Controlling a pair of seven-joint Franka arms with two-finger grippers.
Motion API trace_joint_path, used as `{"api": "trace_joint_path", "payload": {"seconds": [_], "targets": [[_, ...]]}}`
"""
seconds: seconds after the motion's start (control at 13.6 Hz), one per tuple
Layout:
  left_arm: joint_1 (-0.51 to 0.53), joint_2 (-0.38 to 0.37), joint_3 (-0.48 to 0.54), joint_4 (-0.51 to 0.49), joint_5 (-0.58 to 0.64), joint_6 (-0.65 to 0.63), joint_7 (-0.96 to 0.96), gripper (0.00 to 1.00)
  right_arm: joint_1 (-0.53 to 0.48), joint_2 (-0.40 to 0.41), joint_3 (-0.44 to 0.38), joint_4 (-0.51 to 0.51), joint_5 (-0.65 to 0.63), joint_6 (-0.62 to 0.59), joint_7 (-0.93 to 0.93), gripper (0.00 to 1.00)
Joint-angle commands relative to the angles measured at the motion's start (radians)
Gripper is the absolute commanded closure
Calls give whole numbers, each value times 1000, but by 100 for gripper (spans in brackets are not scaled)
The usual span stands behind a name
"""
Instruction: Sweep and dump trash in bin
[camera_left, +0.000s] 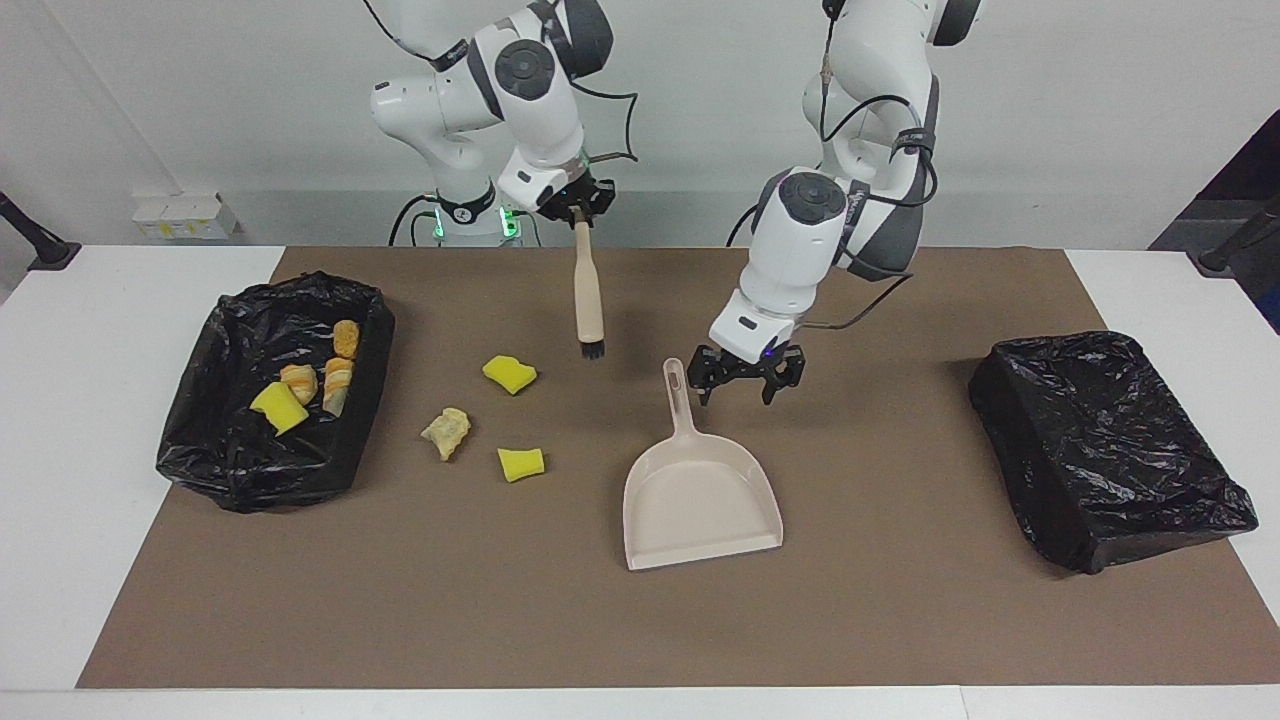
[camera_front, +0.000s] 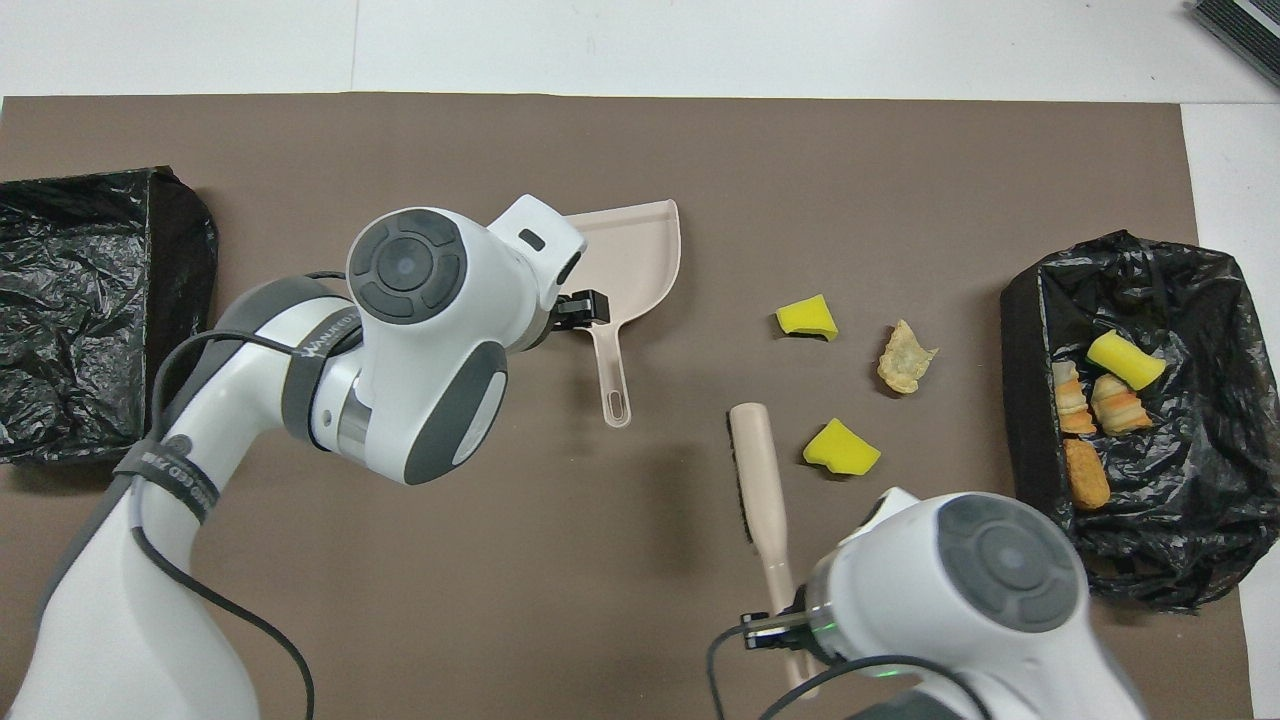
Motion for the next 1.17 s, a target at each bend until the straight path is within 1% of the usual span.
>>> {"api": "trace_joint_path", "payload": {"seconds": [0.0,0.07,0.15,0.22,0.29,0.44,0.51,0.59,0.66,0.73,0.81,0.95,1.1], "targets": [[-57,27,16,-14,-4,49,-50,0,-176,26,8,14,-110,14,-170,100],[-67,29,16,-34,-4,68,-52,0,-248,69,10,51,-191,17,-257,100],[-87,29,16,-48,-5,78,-65,0,-298,131,11,96,-281,25,-308,100],[-110,36,18,-51,-4,82,-101,0,-324,200,11,138,-353,49,-324,100],[-133,62,18,-51,2,96,-127,0,-353,256,10,167,-429,91,-340,100],[-138,68,20,-51,6,90,-130,1,-388,346,11,183,-545,204,-359,100],[-138,68,20,-51,6,86,-132,15,-390,382,11,183,-595,229,-357,100],[-138,70,18,-54,6,84,-132,34,-390,412,17,181,-613,243,-357,100],[-138,67,18,-63,6,82,-133,57,-381,435,19,175,-612,243,-359,100],[-138,67,18,-68,6,81,-132,88,-363,452,21,172,-603,246,-353,100],[-134,62,20,-68,6,73,-127,100,-338,465,21,171,-595,251,-347,100],[-114,41,24,-65,6,23,-116,100,-298,483,21,171,-508,266,-342,100],[-57,-5,27,-56,6,-46,-60,100,-248,485,21,167,-390,263,-319,100]]}}
